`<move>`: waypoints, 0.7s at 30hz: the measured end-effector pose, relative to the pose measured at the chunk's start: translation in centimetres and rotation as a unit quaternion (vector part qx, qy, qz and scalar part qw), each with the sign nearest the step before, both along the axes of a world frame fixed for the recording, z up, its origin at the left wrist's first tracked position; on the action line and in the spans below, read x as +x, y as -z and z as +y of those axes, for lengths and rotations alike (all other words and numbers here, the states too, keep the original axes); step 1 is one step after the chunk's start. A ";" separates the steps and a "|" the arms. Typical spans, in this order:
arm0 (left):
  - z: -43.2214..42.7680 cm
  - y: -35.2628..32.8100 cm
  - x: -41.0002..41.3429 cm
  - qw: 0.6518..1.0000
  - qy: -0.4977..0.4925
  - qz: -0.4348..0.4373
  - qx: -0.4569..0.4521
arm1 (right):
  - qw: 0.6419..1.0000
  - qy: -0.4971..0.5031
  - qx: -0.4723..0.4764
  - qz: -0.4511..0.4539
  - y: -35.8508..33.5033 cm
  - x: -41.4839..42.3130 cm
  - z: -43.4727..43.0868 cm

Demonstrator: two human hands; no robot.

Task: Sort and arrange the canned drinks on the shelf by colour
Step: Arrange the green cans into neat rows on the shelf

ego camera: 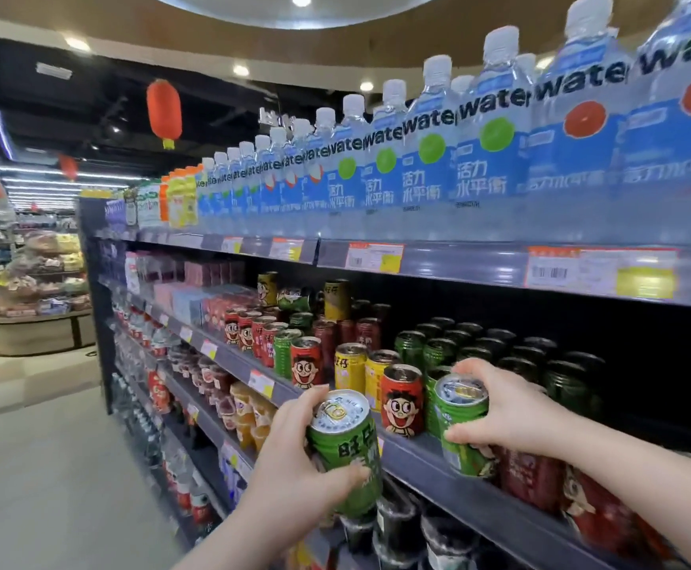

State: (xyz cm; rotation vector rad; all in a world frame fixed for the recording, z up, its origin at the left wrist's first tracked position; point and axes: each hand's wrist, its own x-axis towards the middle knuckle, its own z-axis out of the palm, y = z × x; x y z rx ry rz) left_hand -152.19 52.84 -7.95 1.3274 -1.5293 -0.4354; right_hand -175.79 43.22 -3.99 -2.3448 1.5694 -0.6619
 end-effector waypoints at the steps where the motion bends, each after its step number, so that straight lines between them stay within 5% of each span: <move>1: -1.2 -0.1 0.0 1.000 0.006 0.000 -0.001 | 1.000 0.004 0.004 0.006 0.2 -0.1 -0.7; 11: -10.5 0.1 0.6 0.997 0.074 0.011 -0.006 | 0.989 0.013 -0.009 0.149 1.5 1.3 -3.3; 21: -16.5 0.4 5.3 0.985 0.168 0.026 0.003 | 0.977 0.111 0.015 0.181 1.0 5.3 -5.8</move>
